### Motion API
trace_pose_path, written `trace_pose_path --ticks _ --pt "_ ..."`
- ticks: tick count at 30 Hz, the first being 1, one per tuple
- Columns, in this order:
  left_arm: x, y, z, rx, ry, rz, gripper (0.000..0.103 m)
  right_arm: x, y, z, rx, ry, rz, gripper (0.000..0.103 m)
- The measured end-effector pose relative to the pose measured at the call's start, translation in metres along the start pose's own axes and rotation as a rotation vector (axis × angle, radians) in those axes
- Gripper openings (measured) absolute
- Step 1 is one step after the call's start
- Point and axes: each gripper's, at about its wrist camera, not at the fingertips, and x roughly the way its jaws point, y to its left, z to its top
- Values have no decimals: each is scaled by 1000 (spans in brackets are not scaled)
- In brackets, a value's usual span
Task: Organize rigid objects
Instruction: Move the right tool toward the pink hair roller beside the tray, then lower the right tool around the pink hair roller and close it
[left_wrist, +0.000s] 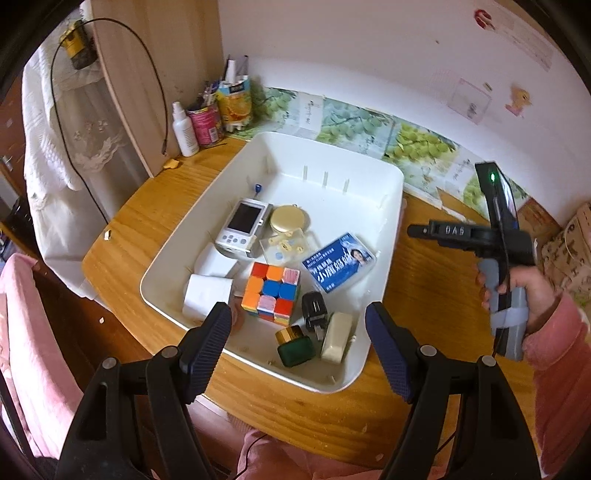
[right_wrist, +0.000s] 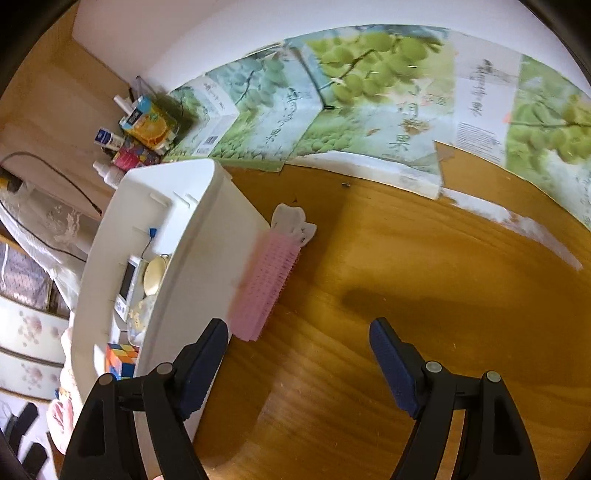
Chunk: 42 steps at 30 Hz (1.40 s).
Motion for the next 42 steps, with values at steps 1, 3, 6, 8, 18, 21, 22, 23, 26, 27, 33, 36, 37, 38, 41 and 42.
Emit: trace_pose_path --ticks 1,3,6,8,18,21,22,23,26,27,33,36,37,38,41,42 --pt "1 0 1 -6 -3 1 78 1 2 1 -14 -6 4 79" --pt "2 1 4 -23 -10 3 78 3 6 2 -53 -27 21 78" --pt "2 0 6 -38 -22 3 78 4 14 4 -134 -50 6 78" --pt "4 -1 6 -46 -17 3 78 8 18 4 -192 -56 -11 77" --pt "10 -2 5 -62 -2 20 78 30 22 5 -294 -59 -24 72" --pt "10 0 5 -74 -4 22 78 32 25 3 -322 -68 -28 71" --pt "10 1 5 -80 -4 21 78 32 24 3 -324 -70 -27 71" --pt "11 1 4 -85 -2 19 78 32 24 3 -321 -71 -22 71" --pt "12 2 3 -100 10 10 78 33 25 2 -329 -76 -27 71" --pt "12 1 3 -101 12 9 78 32 26 2 -340 -79 -35 71" --pt "12 -3 5 -91 9 8 78 29 37 -3 -407 -81 -37 51" --pt "14 -5 6 -87 15 1 78 29 41 -3 -413 -67 -24 40" --pt "14 -6 6 -85 17 0 78 29 43 -3 -419 -62 -21 37" --pt "14 -7 6 -81 18 -1 78 29 45 -3 -423 -59 -23 33" --pt "12 -7 7 -75 10 -2 78 30 47 -1 -407 -40 -26 31" --pt "12 -7 7 -75 10 -3 78 30 45 0 -391 -35 -17 30"
